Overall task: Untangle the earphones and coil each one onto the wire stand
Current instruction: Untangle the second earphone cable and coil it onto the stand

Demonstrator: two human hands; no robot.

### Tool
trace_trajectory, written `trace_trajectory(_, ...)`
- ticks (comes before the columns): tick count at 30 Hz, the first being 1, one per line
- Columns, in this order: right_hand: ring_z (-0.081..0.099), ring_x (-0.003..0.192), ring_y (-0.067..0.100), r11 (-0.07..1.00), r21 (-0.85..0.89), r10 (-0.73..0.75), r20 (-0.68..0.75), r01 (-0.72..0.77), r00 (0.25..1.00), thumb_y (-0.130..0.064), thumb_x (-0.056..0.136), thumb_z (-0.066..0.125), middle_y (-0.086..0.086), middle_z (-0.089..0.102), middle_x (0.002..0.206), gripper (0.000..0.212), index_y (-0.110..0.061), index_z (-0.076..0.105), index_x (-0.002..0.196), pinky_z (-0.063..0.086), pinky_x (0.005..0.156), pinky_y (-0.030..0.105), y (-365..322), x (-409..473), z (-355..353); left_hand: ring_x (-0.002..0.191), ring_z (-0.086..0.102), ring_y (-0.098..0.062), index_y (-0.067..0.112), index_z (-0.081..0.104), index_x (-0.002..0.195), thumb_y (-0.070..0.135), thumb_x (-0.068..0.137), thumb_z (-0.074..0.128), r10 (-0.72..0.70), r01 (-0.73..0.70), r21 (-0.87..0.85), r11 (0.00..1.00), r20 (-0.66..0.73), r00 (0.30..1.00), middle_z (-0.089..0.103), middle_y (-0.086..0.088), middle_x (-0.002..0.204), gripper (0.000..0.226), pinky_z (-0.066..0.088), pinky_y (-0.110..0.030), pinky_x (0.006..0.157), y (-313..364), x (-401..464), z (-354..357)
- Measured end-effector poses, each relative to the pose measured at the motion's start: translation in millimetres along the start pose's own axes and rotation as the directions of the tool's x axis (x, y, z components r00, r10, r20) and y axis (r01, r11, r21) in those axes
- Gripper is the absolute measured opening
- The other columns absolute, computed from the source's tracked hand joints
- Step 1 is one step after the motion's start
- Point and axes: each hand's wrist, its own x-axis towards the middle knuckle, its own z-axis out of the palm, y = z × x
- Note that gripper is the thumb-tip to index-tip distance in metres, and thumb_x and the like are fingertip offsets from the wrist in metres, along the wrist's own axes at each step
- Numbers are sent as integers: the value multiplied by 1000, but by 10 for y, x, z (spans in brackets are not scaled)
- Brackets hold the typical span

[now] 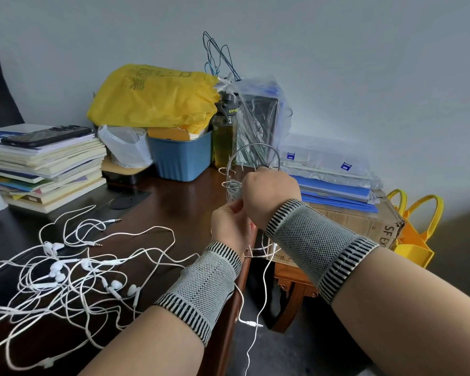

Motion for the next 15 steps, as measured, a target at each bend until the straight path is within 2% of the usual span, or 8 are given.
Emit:
trace_trajectory(1,59,100,34,999,-43,-29,-9,29,1000,-15,92,51,13,57,111,26,-7,61,114,46,75,39,-9,-11,-7,105,40,-35,-20,54,121,-11,95,47,3,-3,0,1000,1,1000,45,-46,123,28,57,-29,71,-9,18,-3)
trace_trajectory(3,60,98,34,989,-115,-94,-39,89,995,-13,94,44,13,56,109,27,-5,60,113,43,70,38,-26,-25,-7,104,60,-41,-21,52,121,-10,96,44,-15,15,6,1000,5,1000,57,-44,112,28,56,-37,78,-44,55,-25)
trace_trajectory(4,60,98,34,984,-140,-121,-49,113,991,-11,94,41,13,56,108,27,-4,60,113,41,68,38,-32,-30,-3,87,71,-32,-22,52,120,-12,96,42,-1,0,21,1000,22,1000,66,-36,95,28,58,-32,69,-47,44,-36)
trace_trajectory(5,61,97,34,979,-156,-138,-53,129,989,-10,94,41,13,57,108,27,-4,60,113,40,67,38,-40,-34,1,63,71,-16,-23,51,119,-16,94,40,2,-2,7,1000,45,999,69,-22,73,27,54,-23,55,-42,38,-44)
trace_trajectory(7,61,97,34,977,-158,-159,-67,147,985,-9,93,42,13,59,108,25,-6,59,112,39,66,36,-39,-49,11,38,55,-2,-18,53,114,-22,92,35,-17,19,-24,1000,69,997,61,0,48,29,41,-12,39,-40,41,-41)
trace_trajectory(11,62,94,32,976,-131,-189,-136,172,972,-13,95,40,9,59,107,20,-8,53,109,36,64,35,18,-97,82,41,58,-4,-5,57,104,-21,92,34,-35,40,-75,996,59,998,62,1,50,30,45,-14,41,-56,77,-30)
trace_trajectory(13,62,93,30,973,-133,-211,-157,191,965,-16,96,41,7,59,106,18,-10,50,111,36,62,33,54,-114,120,35,51,-2,-5,58,101,-20,93,34,-38,39,-42,998,21,999,57,4,44,29,38,-11,37,-72,105,-31)
trace_trajectory(15,62,88,28,971,-131,-224,-180,202,958,-18,98,39,5,59,101,18,-11,46,113,33,57,31,77,-122,162,30,42,-1,-3,57,87,-18,95,32,-46,46,-9,999,14,999,49,7,38,30,32,-10,35,-86,117,-35)
